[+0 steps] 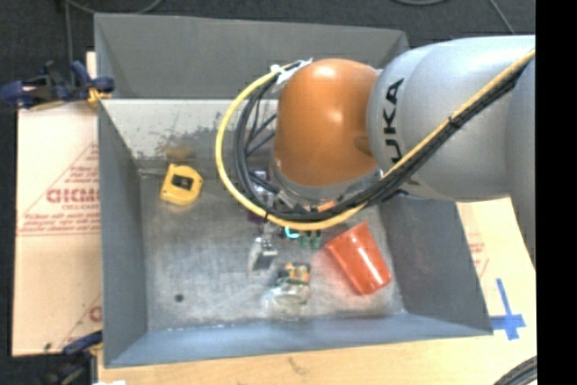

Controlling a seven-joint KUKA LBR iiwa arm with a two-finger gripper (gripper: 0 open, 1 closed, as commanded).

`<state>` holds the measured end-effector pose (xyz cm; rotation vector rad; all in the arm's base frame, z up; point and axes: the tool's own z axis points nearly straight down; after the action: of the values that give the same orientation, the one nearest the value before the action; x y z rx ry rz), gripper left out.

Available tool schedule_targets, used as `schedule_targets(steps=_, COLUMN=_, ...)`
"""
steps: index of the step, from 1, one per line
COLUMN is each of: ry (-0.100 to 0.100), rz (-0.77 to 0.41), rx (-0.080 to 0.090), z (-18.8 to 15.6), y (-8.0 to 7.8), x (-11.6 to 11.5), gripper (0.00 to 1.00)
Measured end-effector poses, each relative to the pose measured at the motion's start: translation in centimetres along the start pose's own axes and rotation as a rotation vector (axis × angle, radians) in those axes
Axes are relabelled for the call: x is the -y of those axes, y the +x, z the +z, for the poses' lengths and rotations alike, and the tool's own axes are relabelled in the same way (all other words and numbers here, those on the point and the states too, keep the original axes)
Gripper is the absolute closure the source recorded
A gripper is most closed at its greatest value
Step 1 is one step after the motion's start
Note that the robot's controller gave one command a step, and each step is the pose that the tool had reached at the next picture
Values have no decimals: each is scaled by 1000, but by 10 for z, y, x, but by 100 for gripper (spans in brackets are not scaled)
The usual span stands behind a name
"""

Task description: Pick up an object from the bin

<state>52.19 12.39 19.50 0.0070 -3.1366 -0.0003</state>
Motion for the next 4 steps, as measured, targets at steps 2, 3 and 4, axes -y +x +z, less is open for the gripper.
schedule_targets(steps=2, ry=-2, rz=-104, rx=16, z=22, y=12, x=22, gripper=0)
schedule_targets(steps=3, ry=2, rz=-175, rx=3, z=62, y=26, x=54, gripper=0)
schedule_targets(steps=4, ry=-3, rz=-304, rx=-13, z=117, y=-1, x=99, gripper=100)
